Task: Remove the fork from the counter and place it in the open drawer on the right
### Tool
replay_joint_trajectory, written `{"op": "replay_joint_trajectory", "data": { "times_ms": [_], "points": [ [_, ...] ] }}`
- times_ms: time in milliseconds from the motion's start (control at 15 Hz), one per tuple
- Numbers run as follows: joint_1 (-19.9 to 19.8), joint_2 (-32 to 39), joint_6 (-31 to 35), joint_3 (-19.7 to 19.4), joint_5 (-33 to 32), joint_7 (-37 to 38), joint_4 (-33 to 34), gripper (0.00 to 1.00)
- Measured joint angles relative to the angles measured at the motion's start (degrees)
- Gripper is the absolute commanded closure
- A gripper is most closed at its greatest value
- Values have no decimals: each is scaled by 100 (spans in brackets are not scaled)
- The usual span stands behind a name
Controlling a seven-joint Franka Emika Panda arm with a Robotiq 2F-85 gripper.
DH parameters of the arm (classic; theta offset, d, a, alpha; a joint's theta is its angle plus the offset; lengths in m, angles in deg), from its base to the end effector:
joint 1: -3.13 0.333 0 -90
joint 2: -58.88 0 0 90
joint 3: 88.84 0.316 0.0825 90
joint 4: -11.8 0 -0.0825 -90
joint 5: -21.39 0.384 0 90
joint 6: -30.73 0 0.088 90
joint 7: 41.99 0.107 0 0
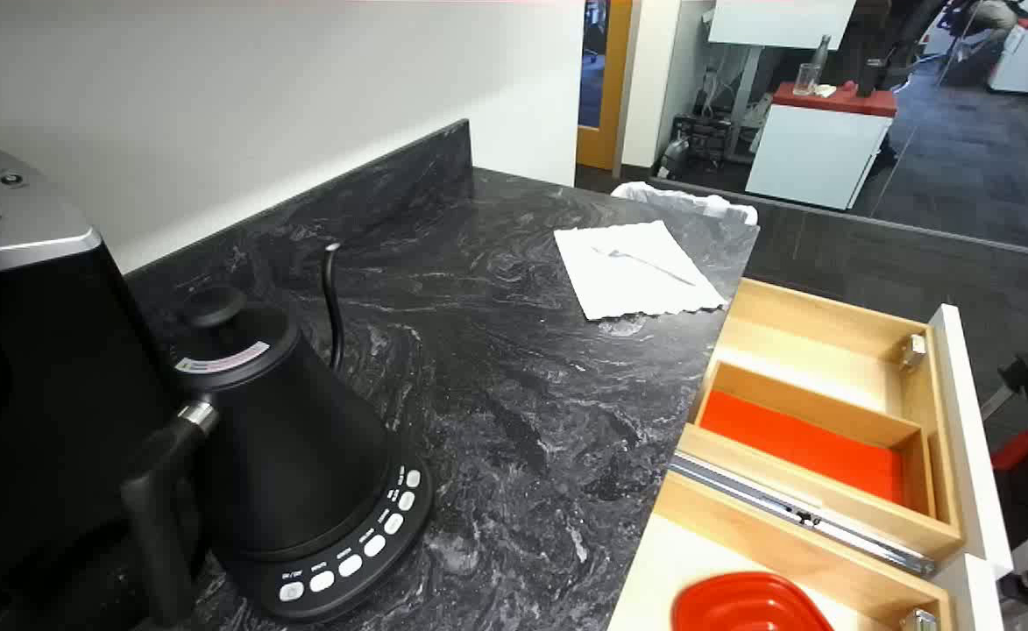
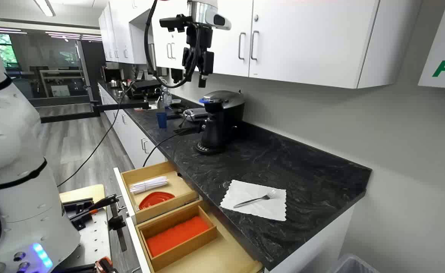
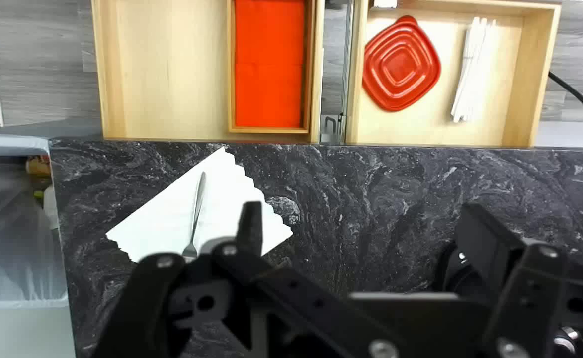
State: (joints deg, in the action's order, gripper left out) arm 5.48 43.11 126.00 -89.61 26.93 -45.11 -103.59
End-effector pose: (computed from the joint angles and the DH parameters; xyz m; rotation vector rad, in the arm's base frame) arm 0.4652 0.0217 0.5638 -3.0371 -0.1065 0.1135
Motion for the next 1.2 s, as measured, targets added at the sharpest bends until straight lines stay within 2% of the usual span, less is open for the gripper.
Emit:
{"op": "replay_joint_trajectory", "data": {
  "times_ms": [933,1067,1200],
  "points": [
    [-1,-9,7,4,0,-2,15,0],
    [-1,21,123,34,-39,-36,-37,0],
    [-1,75,604,61,-142,-240,-249,0]
  ]
}}
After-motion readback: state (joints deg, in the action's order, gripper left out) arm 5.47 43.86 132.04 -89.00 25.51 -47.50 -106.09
